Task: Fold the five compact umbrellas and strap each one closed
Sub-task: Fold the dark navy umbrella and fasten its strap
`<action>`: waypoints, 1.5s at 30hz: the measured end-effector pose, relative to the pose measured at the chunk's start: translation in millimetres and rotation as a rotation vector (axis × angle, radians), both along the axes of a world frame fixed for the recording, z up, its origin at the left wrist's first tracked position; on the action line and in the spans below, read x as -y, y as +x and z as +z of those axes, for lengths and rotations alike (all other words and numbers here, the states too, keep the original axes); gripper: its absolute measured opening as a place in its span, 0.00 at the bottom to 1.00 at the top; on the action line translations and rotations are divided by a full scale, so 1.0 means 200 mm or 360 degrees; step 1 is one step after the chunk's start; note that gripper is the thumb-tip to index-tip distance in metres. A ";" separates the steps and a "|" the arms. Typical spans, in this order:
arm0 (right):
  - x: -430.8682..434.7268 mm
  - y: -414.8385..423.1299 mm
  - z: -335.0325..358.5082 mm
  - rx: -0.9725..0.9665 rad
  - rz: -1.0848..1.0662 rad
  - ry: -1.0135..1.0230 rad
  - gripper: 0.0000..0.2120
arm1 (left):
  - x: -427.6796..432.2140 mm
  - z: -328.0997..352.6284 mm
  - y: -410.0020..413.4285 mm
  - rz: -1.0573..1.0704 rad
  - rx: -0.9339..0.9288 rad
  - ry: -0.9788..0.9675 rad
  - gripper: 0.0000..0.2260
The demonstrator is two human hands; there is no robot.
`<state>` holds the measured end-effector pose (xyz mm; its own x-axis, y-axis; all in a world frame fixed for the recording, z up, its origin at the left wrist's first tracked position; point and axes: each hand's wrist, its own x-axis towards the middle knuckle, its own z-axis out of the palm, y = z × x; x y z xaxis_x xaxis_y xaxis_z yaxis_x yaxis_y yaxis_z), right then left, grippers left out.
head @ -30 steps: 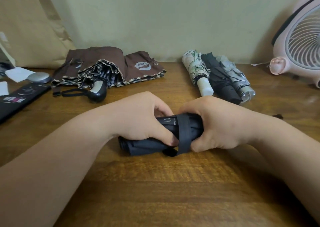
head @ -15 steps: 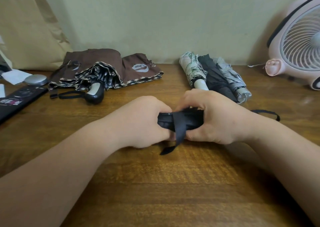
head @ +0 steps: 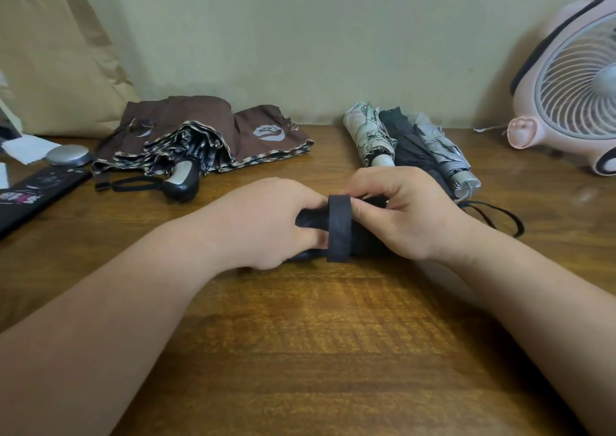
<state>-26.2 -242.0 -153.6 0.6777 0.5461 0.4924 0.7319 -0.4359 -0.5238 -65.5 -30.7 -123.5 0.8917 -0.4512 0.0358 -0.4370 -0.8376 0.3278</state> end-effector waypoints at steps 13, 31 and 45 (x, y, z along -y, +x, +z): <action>0.01 -0.02 0.03 0.0190 0.0066 -0.0081 0.04 | 0.01 0.02 0.04 0.0029 -0.0140 -0.0044 0.18; -0.04 -0.08 0.05 -0.0458 0.0116 0.0635 0.07 | -0.03 0.08 0.06 -0.0101 -0.0233 0.0041 0.04; -0.04 -0.05 0.07 -0.0562 0.0001 0.0668 0.06 | 0.01 -0.06 0.00 0.0049 0.0409 -0.0054 0.21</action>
<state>-36.7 -233.7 -139.5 0.8412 0.3518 0.4105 0.4799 -0.1361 -0.8667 -65.6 -33.7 -136.3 0.8647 -0.4188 0.2773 -0.4840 -0.8422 0.2374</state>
